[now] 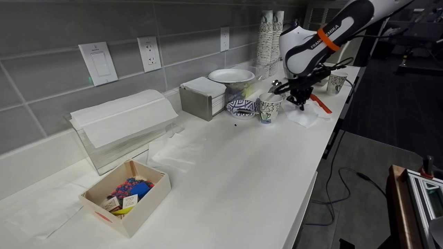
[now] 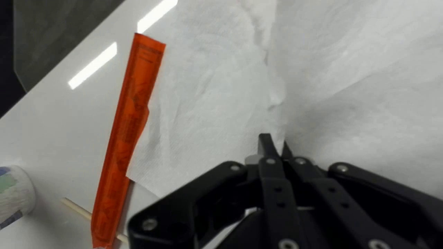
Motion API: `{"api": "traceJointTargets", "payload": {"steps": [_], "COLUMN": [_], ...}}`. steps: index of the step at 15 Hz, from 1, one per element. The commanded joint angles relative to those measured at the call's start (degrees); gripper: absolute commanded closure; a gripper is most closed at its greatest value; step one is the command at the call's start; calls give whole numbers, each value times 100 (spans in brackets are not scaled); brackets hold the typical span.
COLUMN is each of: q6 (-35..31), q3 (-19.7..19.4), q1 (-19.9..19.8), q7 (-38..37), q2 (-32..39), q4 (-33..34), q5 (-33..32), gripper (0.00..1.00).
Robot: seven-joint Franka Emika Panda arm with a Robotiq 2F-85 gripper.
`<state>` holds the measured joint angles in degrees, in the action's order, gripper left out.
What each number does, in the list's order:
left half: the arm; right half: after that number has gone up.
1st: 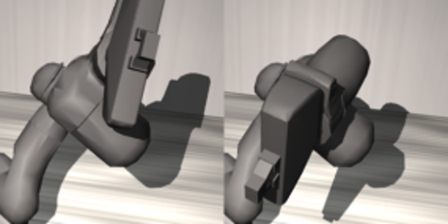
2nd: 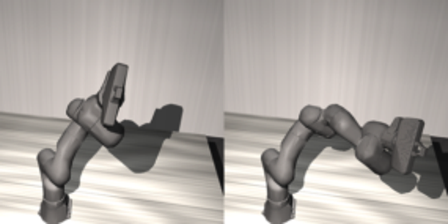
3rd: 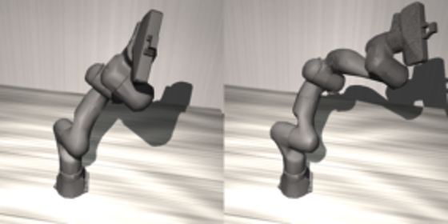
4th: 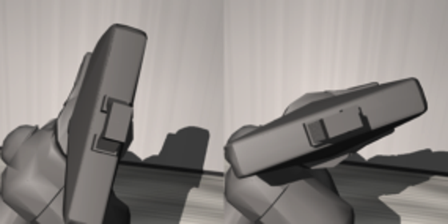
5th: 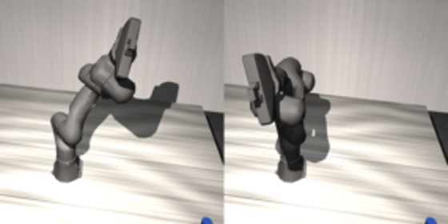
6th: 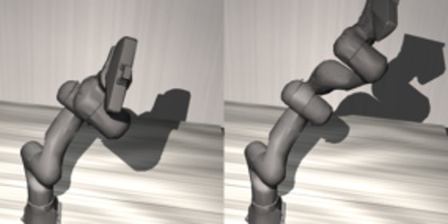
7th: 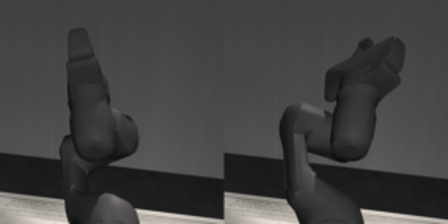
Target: Use one napkin to wipe the right side of the counter.
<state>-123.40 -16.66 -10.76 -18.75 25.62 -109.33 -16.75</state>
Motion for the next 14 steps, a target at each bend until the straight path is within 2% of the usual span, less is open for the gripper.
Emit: {"api": "traceJointTargets", "payload": {"steps": [1,4,6,10,14], "q6": [127,-109,-79,107,174], "q3": [-280,-331,-186,73,205], "q1": [42,-22,-129,-249,-315], "q7": [-227,-707,-684,-83,875], "q2": [545,745,746,514,285], "q4": [296,491,570,419,205], "q5": [-559,-444,-7,602,622], "gripper": [100,100,100,100,100]}}
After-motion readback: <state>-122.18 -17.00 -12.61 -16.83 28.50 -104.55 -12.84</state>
